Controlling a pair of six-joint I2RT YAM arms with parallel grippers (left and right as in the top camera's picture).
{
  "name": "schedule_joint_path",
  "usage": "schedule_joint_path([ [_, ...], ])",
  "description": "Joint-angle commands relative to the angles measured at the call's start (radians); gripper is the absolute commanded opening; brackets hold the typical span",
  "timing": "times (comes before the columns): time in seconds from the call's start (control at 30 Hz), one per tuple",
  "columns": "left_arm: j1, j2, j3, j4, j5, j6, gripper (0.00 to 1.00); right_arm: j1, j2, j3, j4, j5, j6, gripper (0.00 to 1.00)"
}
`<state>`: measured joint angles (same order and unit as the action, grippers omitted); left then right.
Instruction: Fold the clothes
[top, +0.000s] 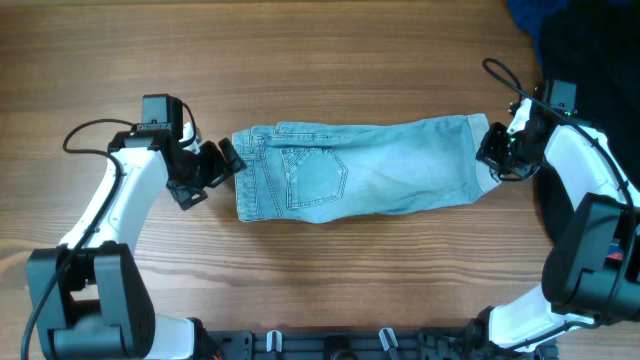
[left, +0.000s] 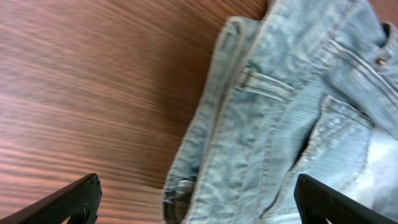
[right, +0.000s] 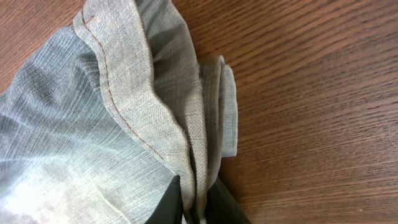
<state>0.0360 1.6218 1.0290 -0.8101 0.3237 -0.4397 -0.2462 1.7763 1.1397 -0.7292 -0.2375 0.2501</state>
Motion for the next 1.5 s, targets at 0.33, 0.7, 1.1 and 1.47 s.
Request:
schedule_joint_path([
  [0.33, 0.005, 0.201, -0.083, 0.243, 0.245, 0.044, 0.79, 0.007, -0.015, 0.014, -0.025, 0.006, -0.014, 0.04],
  [0.7, -0.024, 0.220, -0.202, 0.466, 0.297, 0.045, 0.47, 0.007, -0.015, 0.014, -0.030, 0.006, -0.014, 0.04],
  [1.1, 0.111, 0.077, -0.088, 0.346, 0.193, 0.101, 0.04, 0.007, -0.041, 0.031, -0.047, 0.062, -0.010, 0.04],
  [1.47, 0.113, 0.026, 0.023, 0.216, 0.146, 0.122, 0.04, 0.007, -0.211, 0.044, -0.062, 0.171, 0.090, 0.32],
])
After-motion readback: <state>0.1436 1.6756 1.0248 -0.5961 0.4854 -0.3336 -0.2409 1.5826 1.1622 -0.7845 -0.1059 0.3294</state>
